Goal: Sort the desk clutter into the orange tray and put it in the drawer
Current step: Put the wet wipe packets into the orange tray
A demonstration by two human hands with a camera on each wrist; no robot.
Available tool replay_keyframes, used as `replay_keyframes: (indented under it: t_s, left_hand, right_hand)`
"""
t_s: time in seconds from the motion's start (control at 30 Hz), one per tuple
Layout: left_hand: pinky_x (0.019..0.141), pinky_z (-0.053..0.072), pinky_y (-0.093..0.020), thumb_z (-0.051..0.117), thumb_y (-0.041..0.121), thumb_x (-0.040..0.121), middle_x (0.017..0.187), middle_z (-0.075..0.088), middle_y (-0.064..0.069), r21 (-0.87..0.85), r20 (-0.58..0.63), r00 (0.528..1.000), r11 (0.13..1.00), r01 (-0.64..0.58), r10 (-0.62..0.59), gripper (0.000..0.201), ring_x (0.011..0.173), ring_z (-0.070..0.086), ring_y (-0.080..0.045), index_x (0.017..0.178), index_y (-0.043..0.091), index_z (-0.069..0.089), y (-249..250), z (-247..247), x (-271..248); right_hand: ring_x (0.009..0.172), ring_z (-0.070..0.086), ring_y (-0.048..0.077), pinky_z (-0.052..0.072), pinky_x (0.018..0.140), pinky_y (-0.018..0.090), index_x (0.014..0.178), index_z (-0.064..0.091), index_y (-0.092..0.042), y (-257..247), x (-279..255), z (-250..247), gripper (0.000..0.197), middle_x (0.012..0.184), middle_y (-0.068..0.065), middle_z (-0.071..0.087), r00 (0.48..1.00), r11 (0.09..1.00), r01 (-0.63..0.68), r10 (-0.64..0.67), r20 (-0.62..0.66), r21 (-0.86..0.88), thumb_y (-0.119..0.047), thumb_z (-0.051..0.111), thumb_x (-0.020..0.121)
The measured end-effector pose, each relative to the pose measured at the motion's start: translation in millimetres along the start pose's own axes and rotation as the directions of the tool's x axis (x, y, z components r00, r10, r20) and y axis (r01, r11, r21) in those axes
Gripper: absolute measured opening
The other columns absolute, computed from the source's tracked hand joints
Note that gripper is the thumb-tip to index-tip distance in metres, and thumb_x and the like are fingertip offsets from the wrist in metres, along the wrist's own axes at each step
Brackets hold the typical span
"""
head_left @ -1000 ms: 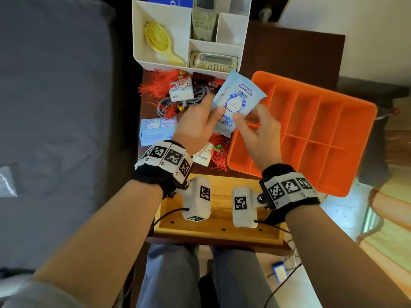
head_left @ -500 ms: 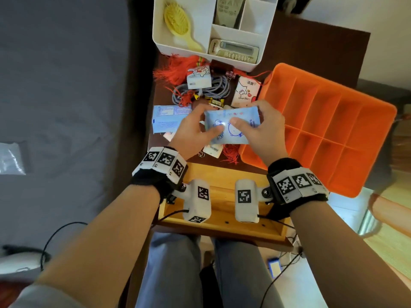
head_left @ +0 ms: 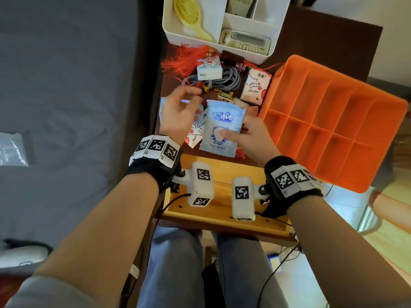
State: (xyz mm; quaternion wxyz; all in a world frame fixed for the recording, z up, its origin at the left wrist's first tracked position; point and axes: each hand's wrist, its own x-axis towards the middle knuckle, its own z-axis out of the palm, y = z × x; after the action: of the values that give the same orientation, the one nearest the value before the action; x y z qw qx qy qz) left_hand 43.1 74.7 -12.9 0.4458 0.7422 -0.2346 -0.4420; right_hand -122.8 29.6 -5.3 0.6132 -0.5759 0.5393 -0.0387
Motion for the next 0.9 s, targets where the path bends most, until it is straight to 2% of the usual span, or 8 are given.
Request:
replay_keyframes:
  t_s: [0.1,0.17,0.23,0.27,0.37,0.53,0.77,0.9]
  left_hand:
    - [0.092,0.048,-0.041,0.048,-0.001,0.075,0.113,0.061,-0.003,0.378,-0.183,0.982,0.926,0.02,0.053,0.041,0.105,0.059,-0.025,0.111,0.014,0.061,-16,-18,6]
    - [0.112,0.024,-0.057,0.058,0.007,0.074,0.136,0.047,-0.006,0.539,-0.109,0.993,0.838,0.087,-0.033,0.057,0.129,0.041,-0.025,0.129,0.018,0.05,-25,-22,7]
    - [0.111,-0.003,-0.064,0.07,0.021,0.072,0.152,0.026,0.004,0.666,0.013,0.989,0.739,0.103,-0.15,0.077,0.144,0.014,-0.02,0.14,0.027,0.034,-32,-19,6]
    - [0.109,-0.008,-0.064,0.072,0.025,0.071,0.155,0.018,0.008,0.702,0.051,0.983,0.707,0.092,-0.178,0.084,0.145,0.006,-0.018,0.142,0.03,0.028,-34,-17,4]
    - [0.11,-0.002,-0.063,0.071,0.025,0.073,0.154,0.019,0.008,0.709,0.041,0.989,0.702,0.07,-0.14,0.083,0.145,0.005,-0.02,0.143,0.028,0.026,-42,-14,4]
    - [0.108,0.03,-0.05,0.061,0.015,0.081,0.141,0.039,-0.009,0.646,0.005,1.0,0.763,0.012,-0.02,0.059,0.135,0.026,-0.03,0.136,0.016,0.04,-48,-14,6]
    - [0.112,0.018,-0.052,0.04,0.021,0.097,0.133,0.052,-0.005,0.752,0.021,0.996,0.655,-0.074,0.089,0.035,0.133,0.034,-0.025,0.131,0.019,0.048,-45,-20,-8]
    - [0.098,0.038,-0.048,0.036,0.014,0.098,0.113,0.063,-0.01,0.684,-0.026,0.983,0.72,-0.114,0.18,0.029,0.115,0.048,-0.031,0.113,0.013,0.06,-33,-26,-15]
  right_hand:
    - [0.1,0.065,0.022,0.052,0.088,0.046,0.11,0.065,-0.008,3,2,-1,0.031,0.11,0.008,0.069,0.996,1.0,-0.021,0.02,-0.092,-0.016,-0.013,0.072,0.08]
    - [0.098,0.066,0.023,0.053,0.086,0.048,0.109,0.065,-0.007,3,1,-1,0.034,0.108,0.009,0.07,0.989,1.0,0.006,-0.008,-0.145,-0.016,-0.016,0.071,0.077]
    - [0.097,0.067,0.022,0.054,0.084,0.049,0.11,0.064,-0.007,6,0,-1,0.035,0.107,0.009,0.07,0.982,1.0,0.016,-0.015,-0.187,0.0,-0.016,0.07,0.077]
    - [0.097,0.067,0.021,0.055,0.084,0.048,0.111,0.064,-0.007,7,0,-1,0.035,0.108,0.009,0.07,0.979,1.0,0.014,-0.013,-0.202,0.004,-0.015,0.07,0.077]
    - [0.099,0.067,0.02,0.055,0.086,0.046,0.115,0.063,-0.006,9,-1,0,0.038,0.109,0.008,0.07,0.975,1.0,0.01,-0.009,-0.222,0.003,-0.016,0.07,0.079]
    - [0.095,0.067,0.021,0.055,0.084,0.046,0.11,0.063,-0.007,11,-2,1,0.03,0.106,0.007,0.07,0.968,1.0,-0.001,0.0,-0.251,-0.004,-0.012,0.069,0.081]
    - [0.096,0.068,0.019,0.056,0.084,0.045,0.114,0.062,-0.009,9,-6,3,0.032,0.107,0.004,0.069,0.964,1.0,0.017,-0.009,-0.266,0.027,-0.012,0.068,0.082]
    - [0.097,0.067,0.018,0.056,0.084,0.044,0.117,0.061,-0.01,6,-12,3,0.035,0.106,0.0,0.068,0.963,0.999,0.017,-0.008,-0.269,0.032,-0.011,0.068,0.083]
